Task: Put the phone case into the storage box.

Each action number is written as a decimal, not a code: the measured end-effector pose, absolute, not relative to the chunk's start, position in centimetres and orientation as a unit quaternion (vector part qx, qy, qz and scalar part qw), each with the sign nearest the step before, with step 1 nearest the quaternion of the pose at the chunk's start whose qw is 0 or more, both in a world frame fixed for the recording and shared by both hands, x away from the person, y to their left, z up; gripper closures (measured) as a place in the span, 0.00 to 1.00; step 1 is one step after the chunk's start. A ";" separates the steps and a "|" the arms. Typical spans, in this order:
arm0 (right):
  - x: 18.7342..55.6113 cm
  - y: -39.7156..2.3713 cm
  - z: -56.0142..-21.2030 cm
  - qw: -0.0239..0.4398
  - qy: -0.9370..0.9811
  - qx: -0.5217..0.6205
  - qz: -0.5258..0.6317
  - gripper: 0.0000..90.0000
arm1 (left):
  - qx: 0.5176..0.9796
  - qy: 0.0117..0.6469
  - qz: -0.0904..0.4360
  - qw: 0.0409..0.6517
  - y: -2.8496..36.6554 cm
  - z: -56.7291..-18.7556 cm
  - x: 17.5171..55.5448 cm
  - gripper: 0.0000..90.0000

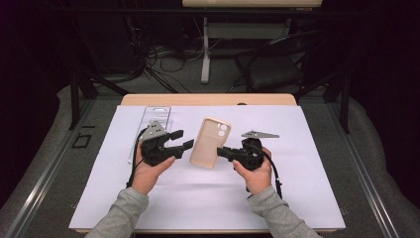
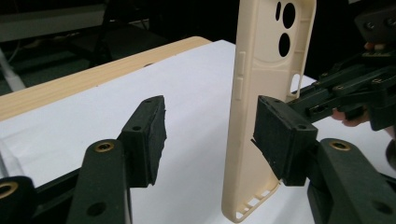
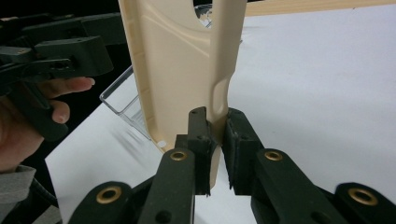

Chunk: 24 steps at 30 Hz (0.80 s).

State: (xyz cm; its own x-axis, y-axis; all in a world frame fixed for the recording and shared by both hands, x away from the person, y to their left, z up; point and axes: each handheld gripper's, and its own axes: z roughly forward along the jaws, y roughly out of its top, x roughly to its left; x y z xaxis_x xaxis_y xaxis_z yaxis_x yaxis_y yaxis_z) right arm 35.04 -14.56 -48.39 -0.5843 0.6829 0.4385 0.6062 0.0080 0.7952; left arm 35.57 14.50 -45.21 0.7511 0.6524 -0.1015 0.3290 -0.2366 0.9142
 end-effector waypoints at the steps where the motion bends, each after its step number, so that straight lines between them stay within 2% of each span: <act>1: 35.0 -14.5 -48.4 0.038 0.710 0.455 0.536 0.91 | 0.772 0.318 0.154 0.528 14.5 -45.2 35.6 0.46; 12: 34.6 -14.0 -48.1 0.087 0.732 0.439 0.514 0.91 | 0.784 0.310 0.157 0.515 14.0 -45.2 35.5 0.34; 24: 34.4 -13.8 -47.9 0.112 0.743 0.430 0.500 0.91 | 0.784 0.309 0.166 0.512 13.9 -45.2 35.4 0.33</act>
State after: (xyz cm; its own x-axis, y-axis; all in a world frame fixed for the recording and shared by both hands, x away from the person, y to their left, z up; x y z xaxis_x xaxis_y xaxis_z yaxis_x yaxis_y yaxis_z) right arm 34.37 -13.80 -47.93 -0.6055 0.7513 0.2627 0.5267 0.1307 0.8400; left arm 35.39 13.87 -45.19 0.7535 0.6550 -0.0568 0.3149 -0.2838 0.9057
